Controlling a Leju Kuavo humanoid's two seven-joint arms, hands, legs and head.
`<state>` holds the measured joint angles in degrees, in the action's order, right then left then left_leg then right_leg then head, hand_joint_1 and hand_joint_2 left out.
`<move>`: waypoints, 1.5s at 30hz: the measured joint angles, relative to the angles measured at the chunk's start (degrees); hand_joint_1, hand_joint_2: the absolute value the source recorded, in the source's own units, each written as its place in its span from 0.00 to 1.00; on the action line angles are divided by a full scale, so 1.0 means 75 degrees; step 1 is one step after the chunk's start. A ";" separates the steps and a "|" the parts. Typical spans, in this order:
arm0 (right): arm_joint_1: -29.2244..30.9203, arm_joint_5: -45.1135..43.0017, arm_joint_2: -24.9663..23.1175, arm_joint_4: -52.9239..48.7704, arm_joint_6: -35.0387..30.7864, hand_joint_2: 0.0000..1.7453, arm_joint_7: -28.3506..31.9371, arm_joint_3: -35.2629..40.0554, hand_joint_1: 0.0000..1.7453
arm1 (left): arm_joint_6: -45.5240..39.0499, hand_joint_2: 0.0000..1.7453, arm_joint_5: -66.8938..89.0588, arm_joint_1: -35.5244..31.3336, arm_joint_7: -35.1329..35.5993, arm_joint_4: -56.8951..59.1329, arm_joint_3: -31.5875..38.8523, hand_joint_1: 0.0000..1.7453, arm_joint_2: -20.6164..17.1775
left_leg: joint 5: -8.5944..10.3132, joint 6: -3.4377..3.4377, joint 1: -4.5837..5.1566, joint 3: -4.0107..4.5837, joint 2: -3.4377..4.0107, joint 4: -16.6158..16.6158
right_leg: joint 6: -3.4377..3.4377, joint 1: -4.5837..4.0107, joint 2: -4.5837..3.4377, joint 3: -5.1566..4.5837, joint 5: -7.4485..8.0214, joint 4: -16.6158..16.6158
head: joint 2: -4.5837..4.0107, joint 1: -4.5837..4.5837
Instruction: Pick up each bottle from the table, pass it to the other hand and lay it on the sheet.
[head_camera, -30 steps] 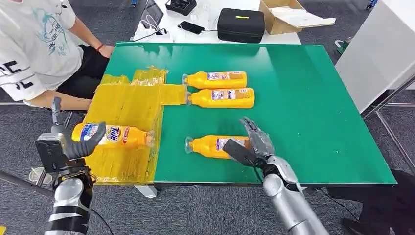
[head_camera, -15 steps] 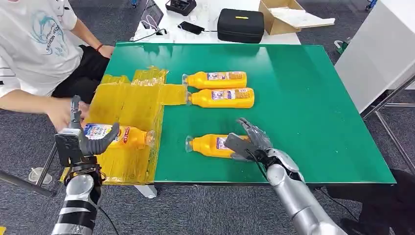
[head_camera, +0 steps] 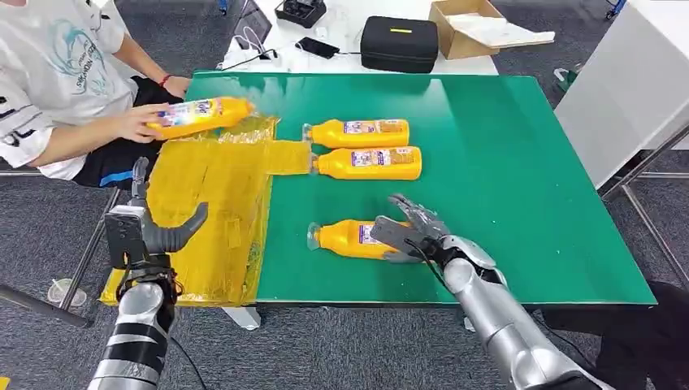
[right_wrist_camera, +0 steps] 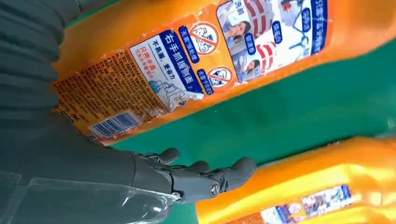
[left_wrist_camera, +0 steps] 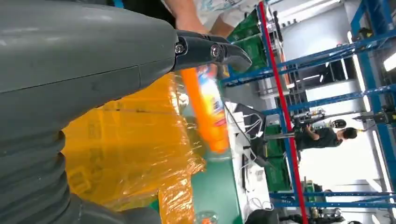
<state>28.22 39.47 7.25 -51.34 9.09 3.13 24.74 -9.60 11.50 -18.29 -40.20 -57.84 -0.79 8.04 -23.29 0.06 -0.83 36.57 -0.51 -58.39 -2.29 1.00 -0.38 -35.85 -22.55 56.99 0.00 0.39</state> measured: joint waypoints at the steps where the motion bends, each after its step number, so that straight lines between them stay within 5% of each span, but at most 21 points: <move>1: 0.0051 0.0000 0.0041 0.0027 0.0115 1.00 -0.0003 0.0076 0.00 | 0.0044 1.00 -0.0021 -0.0018 0.0000 0.0056 0.0000 0.00 0.0003 | 0.0001 0.0002 0.0000 0.0000 -0.0001 -0.0001 | -0.0001 0.0000 0.0000 0.0001 0.0001 0.0000 | 0.0000 0.0000; 13: 0.0486 -0.0029 0.0537 0.0353 0.0697 1.00 -0.0026 0.0790 0.00 | 0.0490 1.00 -0.0280 -0.0301 0.0000 0.0744 0.0055 0.00 0.0076 | 0.0006 0.0008 0.0002 0.0003 -0.0010 -0.0003 | -0.0008 0.0001 0.0002 0.0005 0.0005 -0.0001 | 0.0003 0.0003; 18: 0.0618 -0.0119 0.0644 0.0522 0.0899 1.00 -0.0050 0.1117 0.14 | 0.0735 1.00 -0.0417 -0.0459 0.0000 0.1021 0.0190 0.00 0.0131 | 0.0005 0.0007 0.0000 0.0011 -0.0003 -0.0003 | -0.0008 -0.0001 0.0001 -0.0003 0.0005 0.0000 | 0.0000 0.0003; 26: 0.1076 -0.0006 0.0717 0.0953 0.1030 1.00 -0.0131 0.2074 0.14 | 0.1049 1.00 -0.0545 -0.0602 0.0035 0.1454 0.0364 0.00 0.0254 | 0.0005 0.0007 0.0000 0.0004 0.0002 -0.0003 | 0.0006 -0.0002 -0.0002 -0.0003 0.0015 0.0000 | 0.0000 0.0000; 27: 0.1102 -0.0003 0.0717 0.0976 0.1032 1.00 -0.0143 0.2122 0.35 | 0.1052 1.00 -0.0545 -0.0611 0.0035 0.1481 0.0367 0.00 0.0259 | 0.0005 0.0007 0.0000 0.0003 0.0003 -0.0003 | 0.0006 -0.0002 -0.0002 -0.0003 0.0015 -0.0001 | 0.0000 0.0000; 28: 0.1120 0.0000 0.0717 0.0994 0.1032 1.00 -0.0143 0.2160 0.66 | 0.1052 1.00 -0.0545 -0.0617 0.0035 0.1498 0.0370 0.00 0.0265 | 0.0005 0.0007 0.0000 0.0002 0.0002 -0.0003 | 0.0006 -0.0002 -0.0002 -0.0003 0.0015 -0.0001 | 0.0000 0.0003; 29: 0.1143 0.0000 0.0717 0.1012 0.1032 1.00 -0.0143 0.2195 0.82 | 0.1052 1.00 -0.0545 -0.0626 0.0035 0.1513 0.0376 0.00 0.0271 | 0.0005 0.0007 0.0000 0.0001 0.0002 -0.0003 | 0.0007 -0.0002 -0.0002 -0.0003 0.0015 -0.0001 | 0.0000 0.0000; 31: 0.1176 0.0000 0.0717 0.1055 0.1032 1.00 -0.0143 0.2268 0.93 | 0.1055 1.00 -0.0545 -0.0635 0.0035 0.1557 0.0399 0.00 0.0274 | 0.0005 0.0007 -0.0001 -0.0001 0.0005 -0.0003 | 0.0009 -0.0003 -0.0002 -0.0002 0.0017 -0.0001 | 0.0000 0.0000; 39: 0.1179 -0.0213 0.0601 0.1233 0.0501 1.00 -0.0175 0.2468 1.00 | 0.1067 1.00 -0.0606 -0.0662 0.0035 0.1659 0.0458 0.00 0.0318 | 0.0007 0.0006 -0.0001 -0.0013 0.0009 -0.0002 | 0.0007 -0.0003 -0.0012 0.0005 0.0022 -0.0001 | 0.0003 0.0003; 45: 0.0782 -0.0390 0.0300 0.1212 -0.0875 1.00 -0.0408 0.2226 1.00 | 0.1038 1.00 -0.0647 -0.0650 0.0035 0.1670 0.0478 0.00 0.0335 | 0.0006 0.0005 -0.0005 -0.0027 0.0031 -0.0001 | 0.0008 -0.0006 -0.0032 0.0014 0.0023 -0.0001 | 0.0000 0.0000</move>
<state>34.08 36.55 9.51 -42.25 2.53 0.06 41.44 -1.81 6.64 -23.17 -39.93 -45.31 2.80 10.56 -23.25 0.10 -0.86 36.37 -0.27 -58.40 -2.23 0.95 -0.62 -35.75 -22.37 56.99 0.00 0.39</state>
